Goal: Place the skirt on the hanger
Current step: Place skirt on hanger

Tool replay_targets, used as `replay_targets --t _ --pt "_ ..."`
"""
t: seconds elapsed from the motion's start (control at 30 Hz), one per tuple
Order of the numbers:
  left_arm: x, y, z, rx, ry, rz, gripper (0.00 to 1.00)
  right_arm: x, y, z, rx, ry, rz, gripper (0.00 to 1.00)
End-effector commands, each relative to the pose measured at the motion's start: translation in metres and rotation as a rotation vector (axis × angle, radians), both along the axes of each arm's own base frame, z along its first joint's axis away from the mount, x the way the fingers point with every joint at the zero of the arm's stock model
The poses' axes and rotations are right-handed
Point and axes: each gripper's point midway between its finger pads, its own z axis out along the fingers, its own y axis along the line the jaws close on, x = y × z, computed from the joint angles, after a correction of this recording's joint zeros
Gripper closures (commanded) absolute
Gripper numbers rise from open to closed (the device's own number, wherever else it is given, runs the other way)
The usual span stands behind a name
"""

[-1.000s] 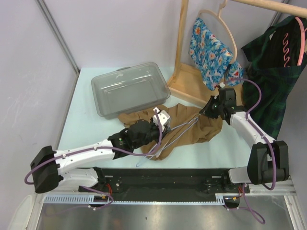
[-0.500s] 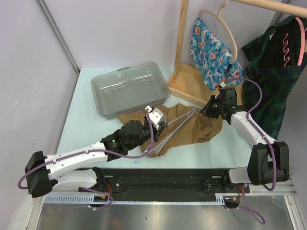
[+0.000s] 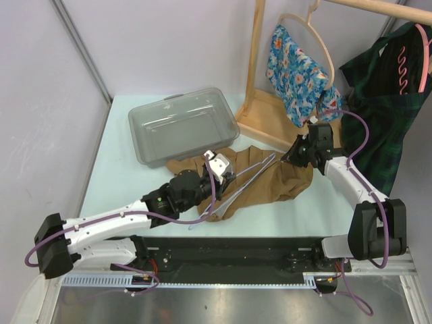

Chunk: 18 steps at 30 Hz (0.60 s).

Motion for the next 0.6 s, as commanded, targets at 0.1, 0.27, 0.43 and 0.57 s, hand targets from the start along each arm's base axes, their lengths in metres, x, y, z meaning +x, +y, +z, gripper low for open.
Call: replay_targets --t 0.1,0.27,0.43,0.57 --pt "-0.008 -0.003 0.002 -0.022 -0.009 -0.051 1.0 0.021 -0.005 0.03 -0.004 -0.09 -0.032 1.0" --pt "-0.008 -0.005 -0.004 -0.012 0.001 -0.057 1.0 0.022 -0.005 0.035 -0.002 -0.099 -0.031 1.0" --pt "-0.01 -0.007 -0.01 0.002 0.008 -0.071 1.0 0.02 -0.005 0.036 0.0 -0.096 -0.025 1.0" --pt "-0.012 -0.009 -0.017 0.021 0.014 -0.081 1.0 0.021 -0.008 0.036 -0.002 -0.098 -0.035 1.0"
